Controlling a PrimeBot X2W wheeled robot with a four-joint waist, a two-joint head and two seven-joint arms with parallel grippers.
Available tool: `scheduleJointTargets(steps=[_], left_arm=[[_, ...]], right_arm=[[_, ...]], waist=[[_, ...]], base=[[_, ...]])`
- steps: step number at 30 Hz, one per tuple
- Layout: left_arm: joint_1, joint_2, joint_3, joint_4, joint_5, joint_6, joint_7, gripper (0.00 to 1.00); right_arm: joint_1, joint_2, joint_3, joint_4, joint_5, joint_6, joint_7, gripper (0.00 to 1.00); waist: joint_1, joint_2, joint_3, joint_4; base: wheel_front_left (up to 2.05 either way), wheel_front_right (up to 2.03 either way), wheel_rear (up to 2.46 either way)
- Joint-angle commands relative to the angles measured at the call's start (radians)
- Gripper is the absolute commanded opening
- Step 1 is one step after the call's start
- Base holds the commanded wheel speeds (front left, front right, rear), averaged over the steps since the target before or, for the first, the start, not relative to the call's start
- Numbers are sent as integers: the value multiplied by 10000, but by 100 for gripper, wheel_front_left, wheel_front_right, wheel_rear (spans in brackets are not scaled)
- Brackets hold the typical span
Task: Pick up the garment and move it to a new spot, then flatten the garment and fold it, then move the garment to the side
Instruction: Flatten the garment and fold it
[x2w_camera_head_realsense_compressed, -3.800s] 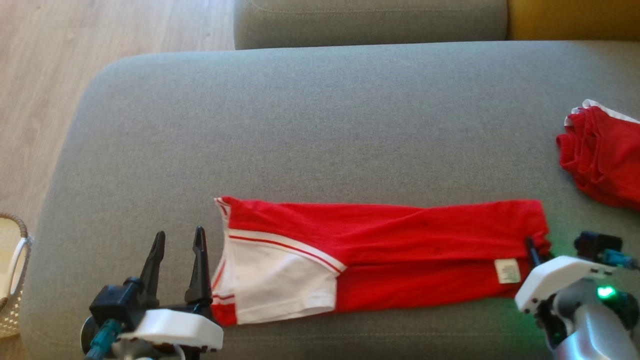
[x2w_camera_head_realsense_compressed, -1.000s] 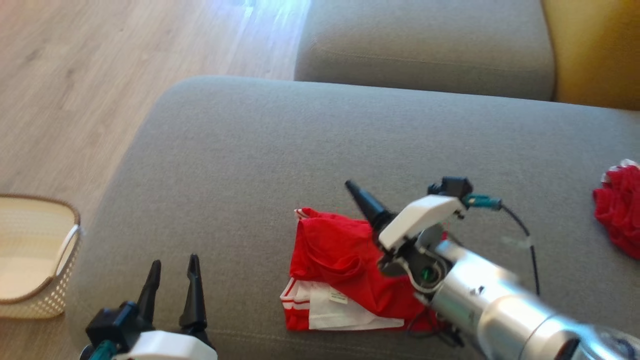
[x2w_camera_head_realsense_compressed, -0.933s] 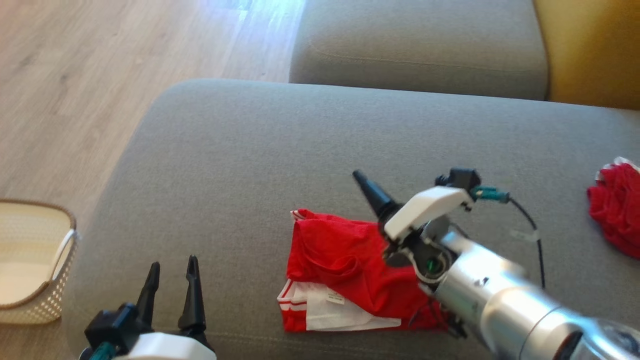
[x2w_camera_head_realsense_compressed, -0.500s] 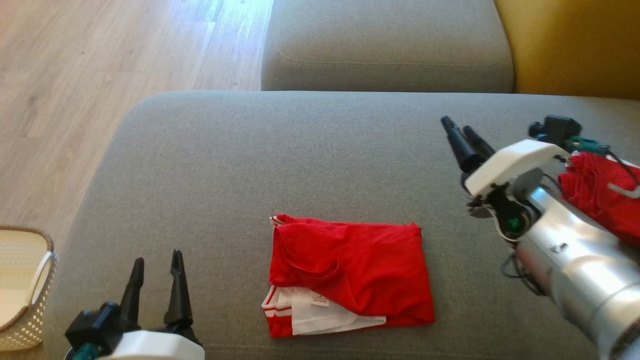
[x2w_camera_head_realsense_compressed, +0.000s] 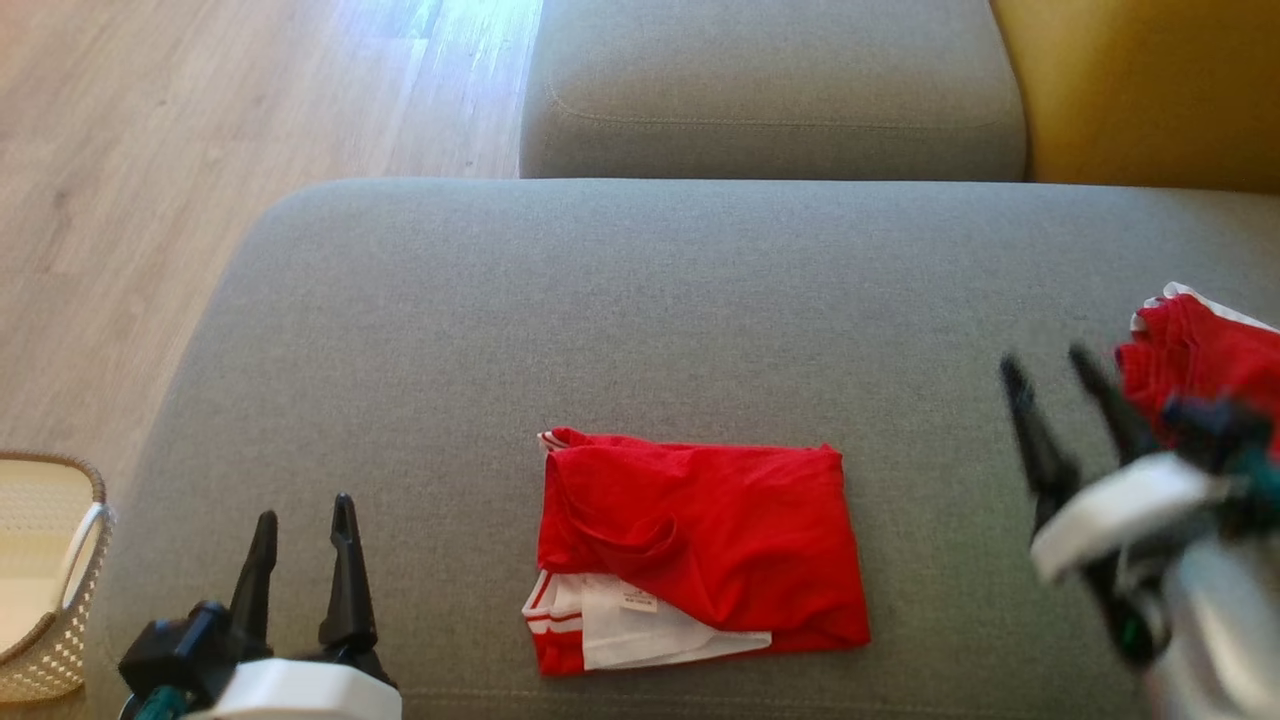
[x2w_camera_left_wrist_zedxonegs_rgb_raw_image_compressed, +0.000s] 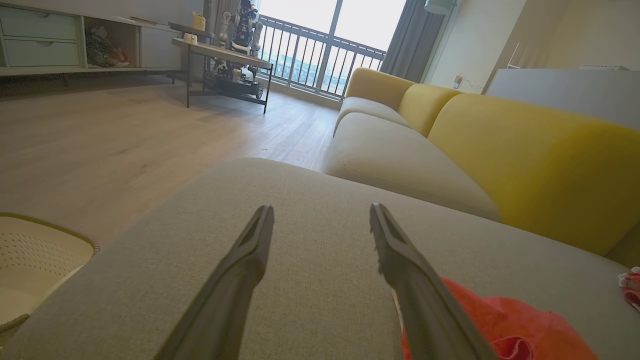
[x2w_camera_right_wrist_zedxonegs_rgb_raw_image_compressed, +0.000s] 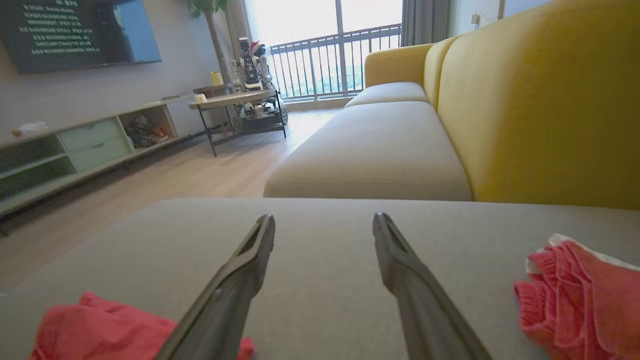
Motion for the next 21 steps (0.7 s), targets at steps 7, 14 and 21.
scheduleJointTargets(steps=[7,14,21], left_arm=[[-458,-38,33,-174,21,-6,-124,100],[-508,-38,-55,-143,5,81,-124,100],[-546,-38,-153,-135,-3,99,-124,100]], right_arm=[[2509,2248,-2271,-2793,-4040,-2,-93,100],[3074,2591,-2510,-3529,-4476,-2,143,100],[3200,2613,-2543,-3800,-4272,-2,360,100]], waist=[[0,0,20,-33],[0,0,74,-59],[0,0,119,27]], base=[[0,0,0],[0,0,0],[0,0,0]])
